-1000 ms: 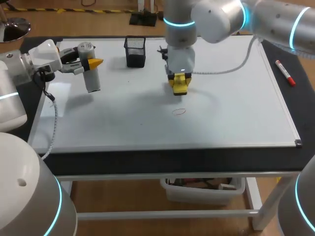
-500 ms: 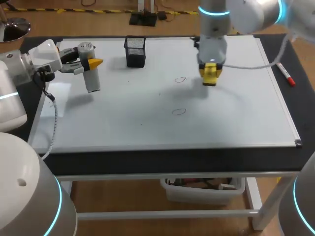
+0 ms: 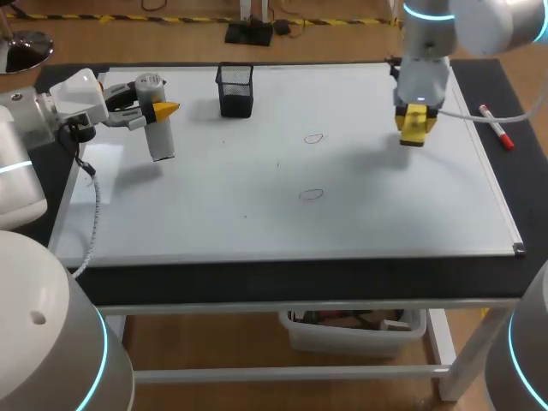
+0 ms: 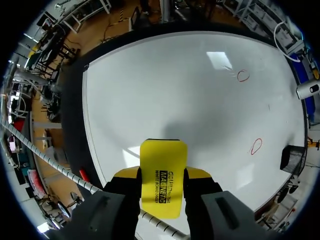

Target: Pick up the inspection probe, press it on each red-marked spot on the whiteboard one by one, put down the probe, pick up the eraser, and wipe off all the red marks.

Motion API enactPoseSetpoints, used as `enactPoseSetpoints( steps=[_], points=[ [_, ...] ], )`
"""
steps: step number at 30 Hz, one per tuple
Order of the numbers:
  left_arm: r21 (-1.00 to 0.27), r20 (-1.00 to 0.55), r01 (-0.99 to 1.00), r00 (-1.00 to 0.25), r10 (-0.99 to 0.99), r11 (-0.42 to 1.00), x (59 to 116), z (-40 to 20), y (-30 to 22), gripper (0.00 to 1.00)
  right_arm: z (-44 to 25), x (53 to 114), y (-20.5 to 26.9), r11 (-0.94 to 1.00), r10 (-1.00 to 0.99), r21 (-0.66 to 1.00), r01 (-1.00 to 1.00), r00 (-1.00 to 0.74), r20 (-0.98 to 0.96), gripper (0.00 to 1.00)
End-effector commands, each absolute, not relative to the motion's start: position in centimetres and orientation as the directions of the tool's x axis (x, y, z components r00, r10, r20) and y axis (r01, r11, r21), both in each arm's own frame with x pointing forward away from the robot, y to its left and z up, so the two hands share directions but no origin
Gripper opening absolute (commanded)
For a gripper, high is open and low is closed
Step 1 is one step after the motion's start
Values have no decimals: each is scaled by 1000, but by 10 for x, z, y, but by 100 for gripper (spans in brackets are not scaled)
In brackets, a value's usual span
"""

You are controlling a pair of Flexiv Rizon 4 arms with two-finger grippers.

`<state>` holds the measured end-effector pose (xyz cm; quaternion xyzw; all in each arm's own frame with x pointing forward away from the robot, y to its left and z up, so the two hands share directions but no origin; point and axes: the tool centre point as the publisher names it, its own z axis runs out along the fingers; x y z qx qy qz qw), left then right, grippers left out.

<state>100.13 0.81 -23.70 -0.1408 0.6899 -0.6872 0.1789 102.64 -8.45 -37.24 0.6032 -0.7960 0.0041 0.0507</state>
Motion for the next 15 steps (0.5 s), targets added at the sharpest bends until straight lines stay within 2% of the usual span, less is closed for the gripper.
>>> enactPoseSetpoints(
  steps=[1,15],
  points=[
    [-998,-56,56,-895,-442,13,1001,-237,8,0,-372,1021,-111,283,-958,54,-958,-279,67,0],
    [-998,-56,56,-895,-442,13,1001,-237,8,0,-369,1020,-126,273,-962,54,-961,-271,40,0]
  ],
)
